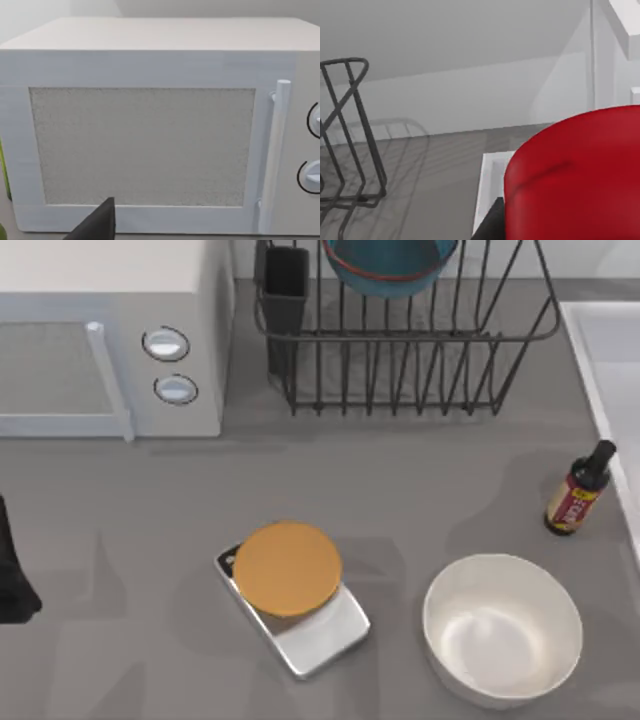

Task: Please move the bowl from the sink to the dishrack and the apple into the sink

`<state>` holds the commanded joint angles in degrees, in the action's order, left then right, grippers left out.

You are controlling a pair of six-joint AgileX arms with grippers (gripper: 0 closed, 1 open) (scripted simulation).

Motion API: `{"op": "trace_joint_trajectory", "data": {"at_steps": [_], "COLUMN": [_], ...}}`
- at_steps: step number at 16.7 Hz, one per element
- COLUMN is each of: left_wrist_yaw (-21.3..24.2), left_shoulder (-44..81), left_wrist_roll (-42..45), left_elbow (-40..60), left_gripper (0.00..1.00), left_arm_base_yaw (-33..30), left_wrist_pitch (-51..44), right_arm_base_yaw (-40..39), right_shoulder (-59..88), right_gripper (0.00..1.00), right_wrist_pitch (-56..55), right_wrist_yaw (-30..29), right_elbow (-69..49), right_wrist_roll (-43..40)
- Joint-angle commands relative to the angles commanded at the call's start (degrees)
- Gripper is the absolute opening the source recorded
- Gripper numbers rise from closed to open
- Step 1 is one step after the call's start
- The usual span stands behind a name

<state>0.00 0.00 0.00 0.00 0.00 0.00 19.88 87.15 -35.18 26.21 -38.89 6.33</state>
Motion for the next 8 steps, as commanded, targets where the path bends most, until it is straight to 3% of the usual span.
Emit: {"op": "trace_joint_trajectory", "data": {"at_steps": [4, 8], "left_wrist_yaw": [0.0, 0.0], "left_shoulder": [0.0, 0.0], "left_wrist_roll": [0.0, 0.0], "left_elbow": [0.0, 0.0], "left_gripper": [1.0, 1.0], "left_arm_base_yaw": [0.0, 0.0], "left_wrist_pitch": [0.0, 0.0], "right_arm_base_yaw": [7.8, 10.3], "right_shoulder": [-1.1, -1.6], "right_gripper": [0.0, 0.0], "right_wrist_pitch": [-12.7, -16.7], "right_wrist_yaw": [2.0, 2.5], "right_elbow": [3.8, 4.7], "right_wrist_roll": [-4.0, -5.3]}}
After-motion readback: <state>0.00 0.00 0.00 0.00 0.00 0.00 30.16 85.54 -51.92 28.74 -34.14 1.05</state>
